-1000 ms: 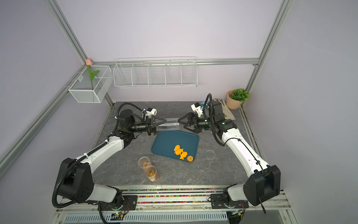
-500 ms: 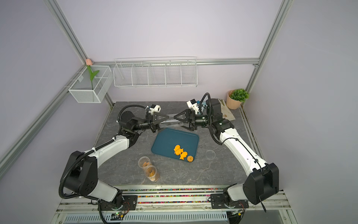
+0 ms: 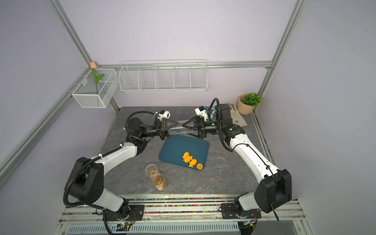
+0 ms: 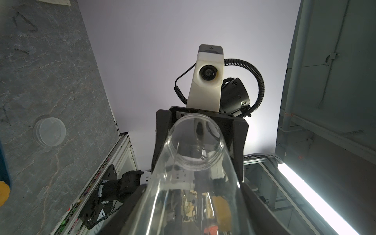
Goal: Pour the cookies out of the jar
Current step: Place the jar at the center of the board.
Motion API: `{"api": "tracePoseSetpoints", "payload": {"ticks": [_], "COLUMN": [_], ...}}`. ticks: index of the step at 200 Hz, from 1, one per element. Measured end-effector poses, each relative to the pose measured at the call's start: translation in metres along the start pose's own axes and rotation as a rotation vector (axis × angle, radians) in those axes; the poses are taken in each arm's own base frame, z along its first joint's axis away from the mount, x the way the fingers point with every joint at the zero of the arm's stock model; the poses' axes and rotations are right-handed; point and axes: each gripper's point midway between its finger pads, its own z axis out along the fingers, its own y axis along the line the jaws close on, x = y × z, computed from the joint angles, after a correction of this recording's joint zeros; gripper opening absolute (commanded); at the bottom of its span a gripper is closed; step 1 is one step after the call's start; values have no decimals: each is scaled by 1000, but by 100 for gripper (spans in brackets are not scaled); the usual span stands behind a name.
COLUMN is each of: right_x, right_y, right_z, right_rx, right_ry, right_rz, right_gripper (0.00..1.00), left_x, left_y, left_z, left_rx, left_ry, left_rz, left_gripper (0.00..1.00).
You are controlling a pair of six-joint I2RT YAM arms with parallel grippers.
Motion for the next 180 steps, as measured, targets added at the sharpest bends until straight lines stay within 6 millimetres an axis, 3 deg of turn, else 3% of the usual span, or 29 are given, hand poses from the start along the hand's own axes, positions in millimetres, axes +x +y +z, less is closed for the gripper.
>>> {"api": "tracePoseSetpoints", "payload": {"ticks": [19, 150, 157, 180], "right_x": [1, 9, 9, 11], "right_y": [0, -14, -13, -8], "right_z": [0, 0, 0, -2], "right_rx": [2, 43, 44, 40], "right_ry": [5, 29, 29, 26], "right_rz": [3, 53, 51, 34], "right_gripper": [73, 67, 67, 67], "left_x": [2, 4, 5, 5], "left_y": [0, 13, 13, 15], "left_z": [2, 2, 2, 2], "left_rx": [0, -47, -47, -54], "left_ry": [6, 12, 13, 14], "left_rz": [2, -17, -13, -28], "left_gripper": [65, 75, 99, 100]}}
